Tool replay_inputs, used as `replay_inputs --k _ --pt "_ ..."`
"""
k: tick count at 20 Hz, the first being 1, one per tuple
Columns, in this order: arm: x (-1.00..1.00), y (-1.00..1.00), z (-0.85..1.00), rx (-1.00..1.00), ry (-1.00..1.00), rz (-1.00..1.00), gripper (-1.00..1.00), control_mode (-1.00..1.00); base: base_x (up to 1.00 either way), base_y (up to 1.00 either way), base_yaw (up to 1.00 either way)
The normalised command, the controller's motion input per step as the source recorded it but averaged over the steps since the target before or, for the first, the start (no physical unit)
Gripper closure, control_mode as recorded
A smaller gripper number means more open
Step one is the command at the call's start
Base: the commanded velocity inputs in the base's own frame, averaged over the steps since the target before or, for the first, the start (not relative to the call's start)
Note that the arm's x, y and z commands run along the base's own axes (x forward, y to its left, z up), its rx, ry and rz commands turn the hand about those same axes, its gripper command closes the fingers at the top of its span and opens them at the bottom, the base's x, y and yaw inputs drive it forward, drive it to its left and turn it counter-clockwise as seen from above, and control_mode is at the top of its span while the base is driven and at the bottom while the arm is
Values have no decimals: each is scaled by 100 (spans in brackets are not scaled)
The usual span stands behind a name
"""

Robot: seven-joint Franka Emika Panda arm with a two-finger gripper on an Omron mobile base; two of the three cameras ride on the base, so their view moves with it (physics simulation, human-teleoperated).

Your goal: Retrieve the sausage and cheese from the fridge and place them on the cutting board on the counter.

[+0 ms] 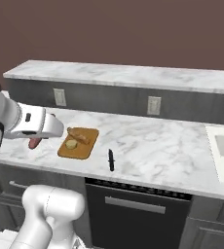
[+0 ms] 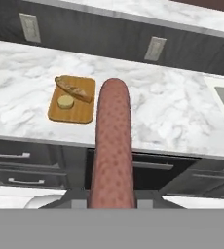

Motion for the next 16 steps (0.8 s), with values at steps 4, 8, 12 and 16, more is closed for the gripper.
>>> replay_inputs --k 4,8,12,16 --pt "0 0 0 0 0 0 100 100 -6 74 7" --pt "0 0 0 0 0 0 100 100 -9 71 4" --pt "0 0 0 0 0 0 100 100 49 43 0" --pt "0 0 0 0 0 0 100 100 96 14 0"
